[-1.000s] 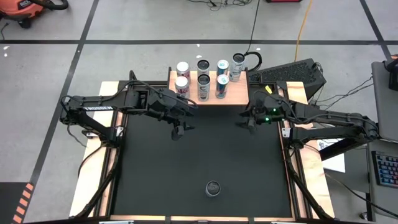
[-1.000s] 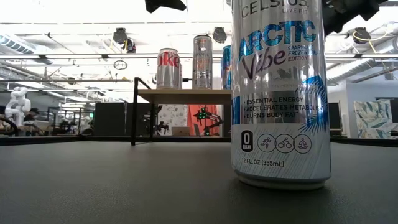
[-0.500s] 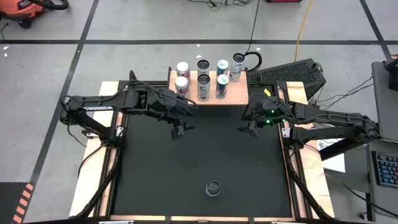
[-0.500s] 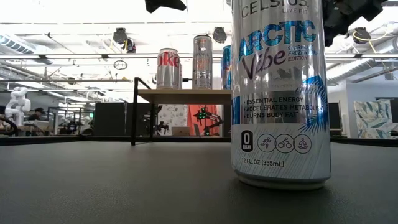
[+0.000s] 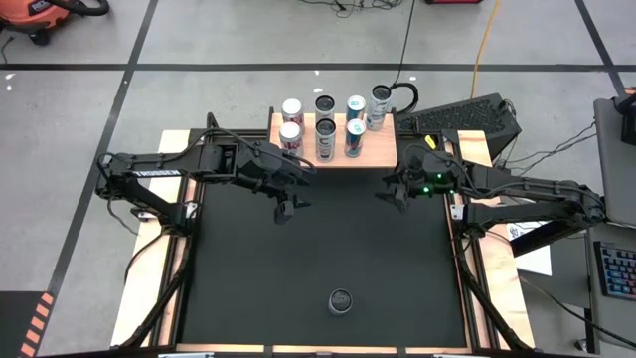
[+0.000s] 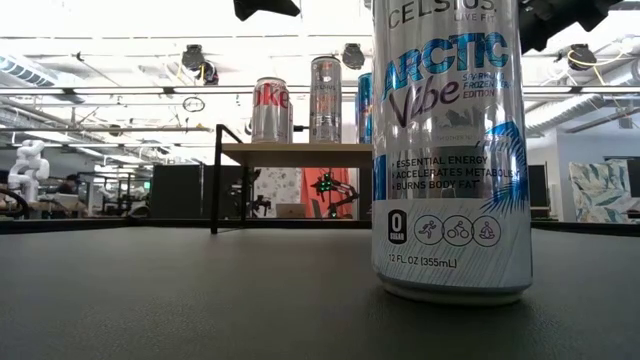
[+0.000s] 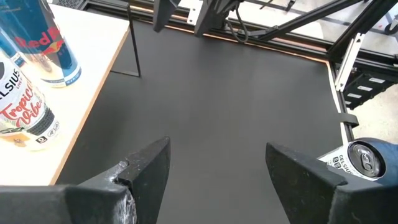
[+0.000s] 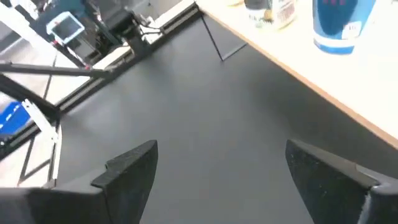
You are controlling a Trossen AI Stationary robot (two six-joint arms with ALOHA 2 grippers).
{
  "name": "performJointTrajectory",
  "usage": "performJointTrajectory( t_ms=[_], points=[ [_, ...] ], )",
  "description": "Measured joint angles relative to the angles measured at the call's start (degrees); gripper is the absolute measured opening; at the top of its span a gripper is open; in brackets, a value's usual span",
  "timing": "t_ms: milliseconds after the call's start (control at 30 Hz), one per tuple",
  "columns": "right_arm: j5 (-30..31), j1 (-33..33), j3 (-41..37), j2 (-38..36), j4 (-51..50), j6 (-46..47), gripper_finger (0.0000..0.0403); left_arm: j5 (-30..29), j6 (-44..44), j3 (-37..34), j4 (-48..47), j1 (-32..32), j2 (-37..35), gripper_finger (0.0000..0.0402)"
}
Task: Place canned beverage on shelf
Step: Put the white and blue soda can aligned with the other white and blue soda can on the shelf
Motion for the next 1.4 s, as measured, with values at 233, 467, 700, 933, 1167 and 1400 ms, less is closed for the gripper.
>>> performJointTrajectory(
  t_ms=[233,467,700,933,1167,1400],
  points=[
    [2.8,0.0,0.0,0.1,-0.1,3.1,0.0336,0.0,0.0,0.0,0.0,0.0,0.0,0.0267],
    [4.6,-0.3,0.0,0.8,1.6,1.4,0.0336,0.0,0.0,0.0,0.0,0.0,0.0,0.0267],
    [0.8,-0.1,0.0,1.3,1.9,3.5,0.0336,0.0,0.0,0.0,0.0,0.0,0.0,0.0267],
    [-1.0,-0.1,0.0,2.6,0.2,2.2,0.0336,0.0,0.0,0.0,0.0,0.0,0.0,0.0267],
    [-10.7,7.0,0.0,4.4,5.5,0.2,0.0336,0.0,-0.1,0.0,0.1,0.0,0.0,0.0267],
    [-6.0,20.1,0.0,6.4,15.6,2.1,0.0336,0.0,-0.1,0.0,0.0,0.0,0.0,0.0267]
  ],
)
